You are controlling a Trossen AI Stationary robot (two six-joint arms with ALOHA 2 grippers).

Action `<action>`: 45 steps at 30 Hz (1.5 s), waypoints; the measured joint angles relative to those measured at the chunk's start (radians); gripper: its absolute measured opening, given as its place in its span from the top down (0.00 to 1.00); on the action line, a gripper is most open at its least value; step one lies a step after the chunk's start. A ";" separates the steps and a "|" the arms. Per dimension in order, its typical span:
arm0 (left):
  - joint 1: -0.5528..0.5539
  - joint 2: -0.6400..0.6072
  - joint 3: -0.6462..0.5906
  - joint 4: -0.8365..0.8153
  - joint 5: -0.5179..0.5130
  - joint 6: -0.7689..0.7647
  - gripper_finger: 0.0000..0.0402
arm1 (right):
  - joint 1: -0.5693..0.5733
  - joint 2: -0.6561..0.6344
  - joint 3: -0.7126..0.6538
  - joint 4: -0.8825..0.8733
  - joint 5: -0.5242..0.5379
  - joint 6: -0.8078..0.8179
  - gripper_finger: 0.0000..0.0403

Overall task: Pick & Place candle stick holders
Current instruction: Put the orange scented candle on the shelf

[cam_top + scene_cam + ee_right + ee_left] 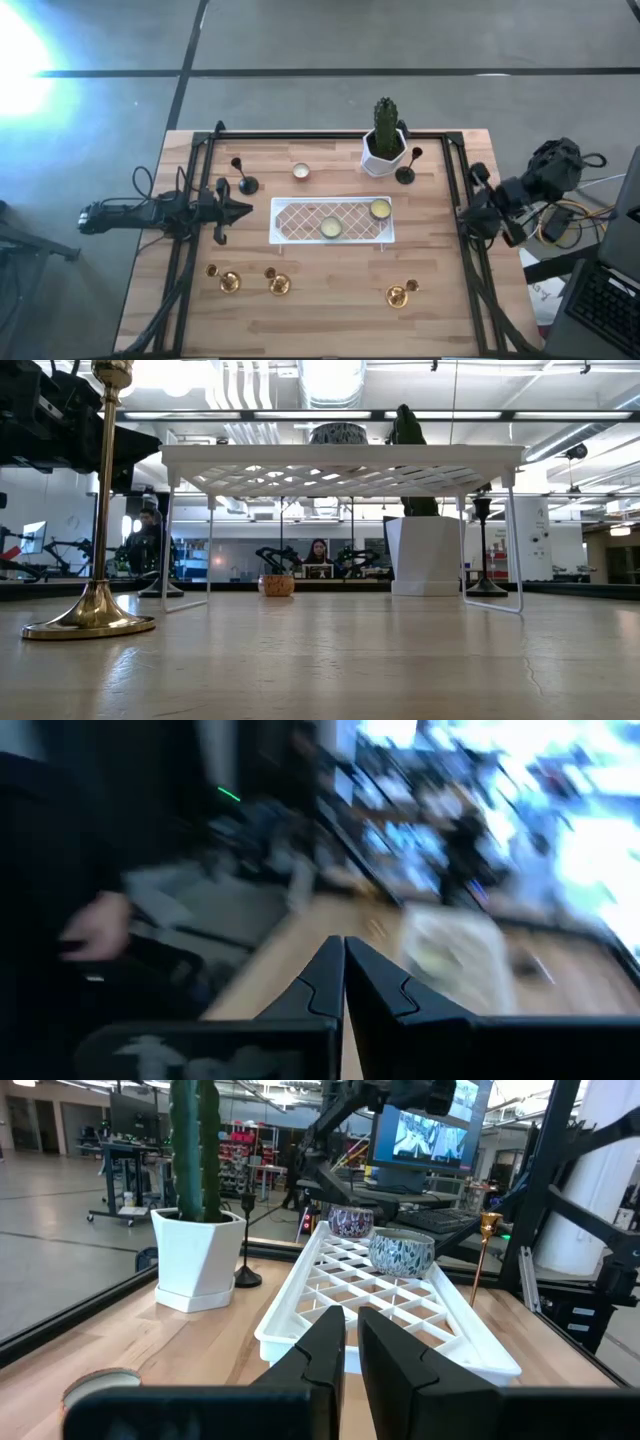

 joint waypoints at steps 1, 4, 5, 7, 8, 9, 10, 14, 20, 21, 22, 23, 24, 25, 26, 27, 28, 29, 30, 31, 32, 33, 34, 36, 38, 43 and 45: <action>0.000 0.000 0.000 0.000 0.000 0.000 0.91 | 0.000 -0.022 -0.035 0.059 -0.050 -0.046 0.98; 0.000 0.000 0.000 0.000 0.000 0.000 0.91 | 0.000 -0.059 -0.130 0.173 -0.121 -0.146 0.98; 0.000 0.000 0.000 0.000 0.000 0.000 0.91 | 0.000 -0.062 -0.158 0.205 -0.121 -0.163 0.98; 0.000 0.000 0.000 0.000 0.000 0.000 0.91 | -0.001 -0.062 -0.217 0.266 -0.118 -0.190 0.98; 0.000 0.000 0.000 0.000 0.000 0.000 0.91 | -0.001 -0.056 -0.247 0.303 -0.115 -0.201 0.98; 0.000 0.000 0.000 0.000 0.000 0.000 0.91 | -0.001 -0.049 -0.277 0.342 -0.114 -0.206 0.98; 0.000 0.000 0.000 0.000 0.000 0.000 0.91 | -0.001 -0.040 -0.308 0.374 -0.116 -0.208 0.98; 0.000 0.000 0.000 0.000 0.000 0.000 0.91 | -0.007 -0.009 -0.422 0.482 -0.120 -0.149 0.98; 0.000 0.000 0.000 0.000 0.000 0.000 0.91 | -0.113 0.005 -0.566 0.627 -0.037 -0.091 0.98; 0.000 0.000 0.000 0.000 0.000 0.000 0.91 | -0.148 0.002 -0.582 0.631 -0.024 -0.087 0.98; 0.000 0.000 0.000 0.000 0.000 0.000 0.91 | -0.186 -0.001 -0.595 0.633 -0.024 -0.087 0.98; 0.000 0.000 0.000 0.000 0.000 0.000 0.91 | -0.228 -0.006 -0.605 0.632 -0.032 -0.091 0.98; 0.000 0.000 0.000 0.000 0.000 0.000 0.91 | -0.270 -0.015 -0.612 0.631 -0.052 -0.095 0.98; 0.000 0.000 0.000 0.000 0.000 0.000 0.91 | -0.315 -0.027 -0.615 0.631 -0.081 -0.101 0.98; 0.000 0.000 0.000 0.000 0.000 0.000 0.91 | -0.361 -0.040 -0.615 0.631 -0.115 -0.110 0.98; 0.000 0.000 0.000 0.000 0.000 0.000 0.91 | -0.404 -0.054 -0.616 0.627 -0.161 -0.121 0.98; 0.000 0.000 0.000 0.000 0.000 0.000 0.91 | -0.446 -0.073 -0.616 0.613 -0.211 -0.130 0.98; 0.000 0.000 0.000 0.000 0.000 0.000 0.91 | -0.487 -0.095 -0.615 0.588 -0.250 -0.133 0.98; 0.000 0.000 0.000 0.000 0.000 0.000 0.91 | -0.528 -0.119 -0.615 0.558 -0.273 -0.131 0.98; 0.000 0.000 0.000 0.000 0.000 0.000 0.91 | -0.566 -0.143 -0.615 0.522 -0.284 -0.125 0.98; 0.000 0.000 0.000 0.000 0.000 0.000 0.91 | -0.601 -0.170 -0.614 0.480 -0.294 -0.113 0.98; 0.000 0.000 0.000 0.000 0.000 0.000 0.91 | -0.630 -0.195 -0.621 0.461 -0.300 -0.093 0.98; 0.000 0.000 0.000 0.000 0.000 0.000 0.91 | -0.652 -0.218 -0.633 0.477 -0.322 -0.078 0.98; 0.000 0.000 0.000 0.000 0.000 0.000 0.91 | -0.678 -0.264 -0.649 0.508 -0.372 -0.066 0.98; 0.000 0.000 0.000 0.000 0.000 0.000 0.91 | -0.690 -0.301 -0.670 0.548 -0.370 0.001 0.98; 0.000 0.000 0.000 0.000 0.000 0.000 0.91 | -0.690 -0.358 -0.706 0.541 -0.293 0.143 0.98; 0.000 0.000 0.000 0.000 0.000 0.000 0.91 | -0.690 -0.364 -0.722 0.529 -0.197 0.261 0.98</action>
